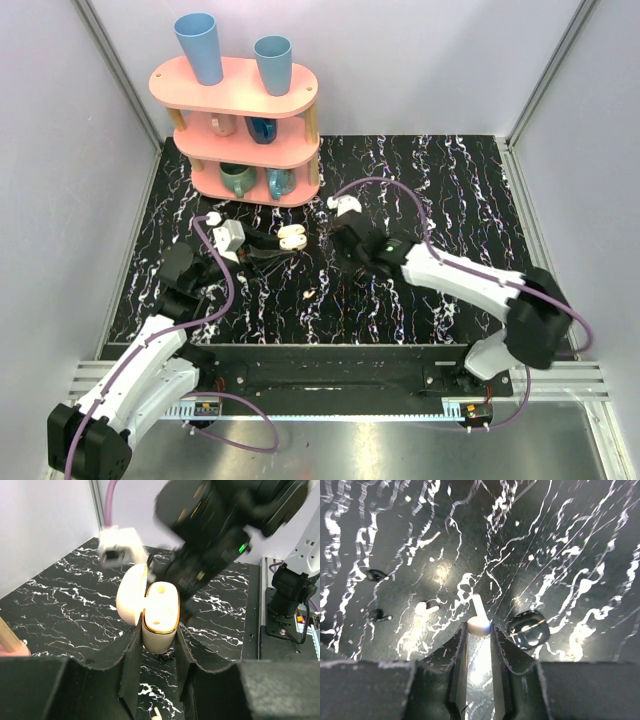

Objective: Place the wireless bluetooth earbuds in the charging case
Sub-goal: Move the right earbud to the center of the board.

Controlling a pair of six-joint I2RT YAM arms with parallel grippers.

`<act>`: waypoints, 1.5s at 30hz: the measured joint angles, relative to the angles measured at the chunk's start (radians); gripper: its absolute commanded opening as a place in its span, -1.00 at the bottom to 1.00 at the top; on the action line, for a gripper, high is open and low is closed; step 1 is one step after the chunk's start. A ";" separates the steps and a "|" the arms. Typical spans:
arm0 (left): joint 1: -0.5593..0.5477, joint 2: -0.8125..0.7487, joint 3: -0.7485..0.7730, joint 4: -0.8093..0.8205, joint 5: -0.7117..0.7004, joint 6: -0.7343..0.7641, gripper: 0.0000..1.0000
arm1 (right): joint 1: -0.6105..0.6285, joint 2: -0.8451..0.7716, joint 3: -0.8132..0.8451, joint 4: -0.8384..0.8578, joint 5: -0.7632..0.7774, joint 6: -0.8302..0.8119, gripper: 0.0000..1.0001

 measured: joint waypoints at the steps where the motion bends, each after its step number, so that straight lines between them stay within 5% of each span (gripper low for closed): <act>1: 0.000 0.000 0.001 -0.013 -0.002 0.004 -1.00 | -0.002 -0.047 -0.001 -0.011 -0.003 -0.031 -0.74; 8: 0.000 0.023 0.029 -0.086 -0.009 0.037 -1.00 | -0.045 -0.319 0.040 -0.153 -0.068 -0.205 -0.78; 17: 0.001 0.089 0.075 -0.142 0.000 0.058 -1.00 | -0.049 -0.340 0.220 -0.354 -0.164 -0.360 -0.74; 31: 0.001 0.011 0.076 -0.222 -0.138 0.083 -1.00 | -0.049 -0.142 -0.074 -0.355 -0.265 -0.328 -0.70; 45: 0.001 0.013 0.076 -0.245 -0.158 0.084 -1.00 | -0.161 -0.023 -0.057 -0.354 -0.278 -0.303 -0.70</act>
